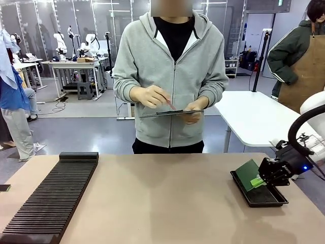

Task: Inspect the PCB.
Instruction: Place the Blank PCB in the ESD tray.

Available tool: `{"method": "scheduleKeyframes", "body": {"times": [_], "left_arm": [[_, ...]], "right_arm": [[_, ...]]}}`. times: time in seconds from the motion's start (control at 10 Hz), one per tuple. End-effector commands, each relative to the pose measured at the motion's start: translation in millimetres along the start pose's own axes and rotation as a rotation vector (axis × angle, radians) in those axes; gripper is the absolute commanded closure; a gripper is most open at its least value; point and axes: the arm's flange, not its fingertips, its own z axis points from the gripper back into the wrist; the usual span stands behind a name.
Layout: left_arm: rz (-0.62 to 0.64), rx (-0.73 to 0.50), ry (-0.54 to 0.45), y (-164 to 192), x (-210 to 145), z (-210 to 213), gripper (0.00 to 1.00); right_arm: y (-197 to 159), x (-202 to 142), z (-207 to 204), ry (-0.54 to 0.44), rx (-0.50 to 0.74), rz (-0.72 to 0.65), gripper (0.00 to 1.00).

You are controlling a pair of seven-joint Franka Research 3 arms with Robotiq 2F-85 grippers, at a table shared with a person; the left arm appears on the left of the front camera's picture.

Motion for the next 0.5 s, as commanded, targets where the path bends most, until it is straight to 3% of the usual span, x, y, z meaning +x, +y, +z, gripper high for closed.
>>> {"method": "scheduleKeyframes", "body": {"times": [0.0, 0.4], "left_arm": [[0.003, 0.004, 0.004, -0.6, -0.9, 0.9, 0.0], [0.003, 0.004, 0.004, -0.6, -0.9, 0.9, 0.0]], "right_arm": [[-6.0, 13.4, -5.1, -0.022, -0.041, 0.038, 0.97], [-16.0, 23.4, -10.0, -0.033, -0.07, 0.027, 0.97]]}}
